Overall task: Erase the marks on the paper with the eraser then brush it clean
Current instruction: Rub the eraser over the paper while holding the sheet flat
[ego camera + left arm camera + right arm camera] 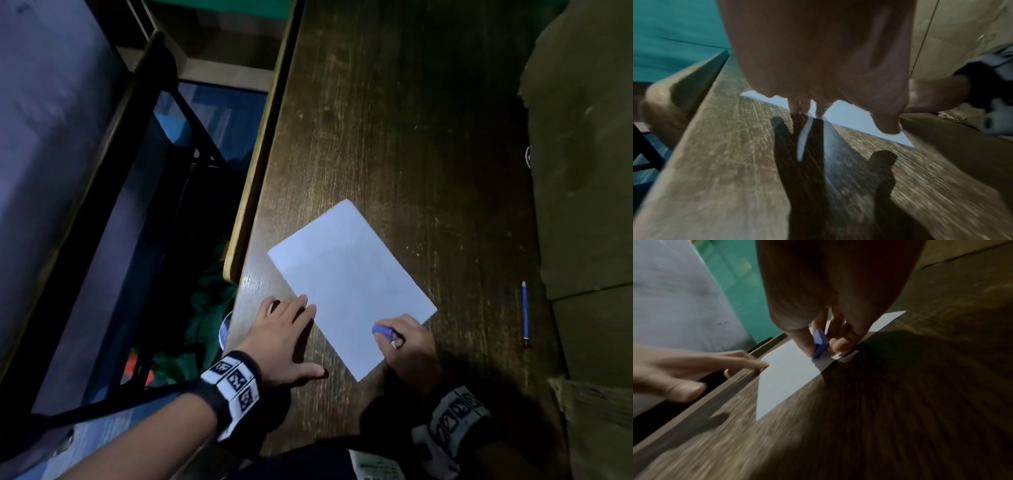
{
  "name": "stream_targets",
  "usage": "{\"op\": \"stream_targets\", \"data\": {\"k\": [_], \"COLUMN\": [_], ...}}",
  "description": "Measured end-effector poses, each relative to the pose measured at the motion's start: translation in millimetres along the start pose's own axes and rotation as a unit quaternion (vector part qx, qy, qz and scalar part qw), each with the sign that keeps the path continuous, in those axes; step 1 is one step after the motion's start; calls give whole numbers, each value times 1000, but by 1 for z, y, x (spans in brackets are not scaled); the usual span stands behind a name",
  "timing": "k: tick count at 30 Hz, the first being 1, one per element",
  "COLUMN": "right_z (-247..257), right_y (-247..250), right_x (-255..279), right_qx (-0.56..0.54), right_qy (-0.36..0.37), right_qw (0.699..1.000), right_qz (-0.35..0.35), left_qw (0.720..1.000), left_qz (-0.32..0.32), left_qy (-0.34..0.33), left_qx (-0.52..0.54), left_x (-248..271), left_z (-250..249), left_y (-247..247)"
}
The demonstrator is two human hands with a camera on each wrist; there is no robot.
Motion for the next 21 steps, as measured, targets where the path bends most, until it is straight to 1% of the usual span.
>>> {"op": "stream_targets", "data": {"k": [2, 3, 6, 7, 9, 11, 13, 14, 15, 17, 18, 19, 20, 21], "right_z": [-6, -8, -5, 0, 12, 19, 24, 27, 33, 43, 44, 41, 35, 29], "right_y": [5, 6, 5, 2, -10, -25, -41, -49, -57, -64, -62, -58, -52, -47], "right_x": [-9, -14, -24, -25, -27, -29, -26, -20, -12, 0, -4, -13, -26, -38], "right_qx": [-13, -5, 15, 18, 16, 9, -3, -9, -12, -11, -8, -1, 7, 14], "right_qy": [-34, -31, 2, 20, 54, 54, 36, 42, 62, 129, 149, 154, 144, 123], "right_qw": [999, 999, 999, 999, 997, 998, 999, 999, 998, 988, 983, 981, 985, 991], "right_qz": [11, 23, 38, 42, 45, 28, 3, 3, 19, 85, 110, 115, 96, 58], "left_qw": [999, 998, 991, 990, 993, 997, 997, 997, 997, 998, 998, 998, 997, 997], "left_qz": [-23, -42, -107, -112, -77, -46, -53, -55, -51, -35, -28, -22, -18, -15], "left_qy": [-24, -31, -20, -16, 4, 25, 30, 28, 24, 20, 20, 21, 24, 29], "left_qx": [29, 43, 74, 83, 86, 65, 55, 57, 59, 56, 56, 60, 64, 68], "left_x": [2, -2, -26, -35, -47, -53, -52, -52, -51, -52, -53, -55, -56, -58], "left_z": [2, 2, 9, 9, 7, 4, 2, 4, 6, 10, 11, 12, 12, 12], "left_y": [7, 13, 23, 23, 16, 6, 5, 5, 6, 7, 7, 7, 6, 6]}}
Point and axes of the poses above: each hand's wrist, its own x-axis away from the middle knuckle, its own y-axis out of the back of the hand, z = x × y, the point moved 4 cm from there along -x, towards the middle knuckle, and after that the axes turned 3 degrees about y, right-handed, at the moved point
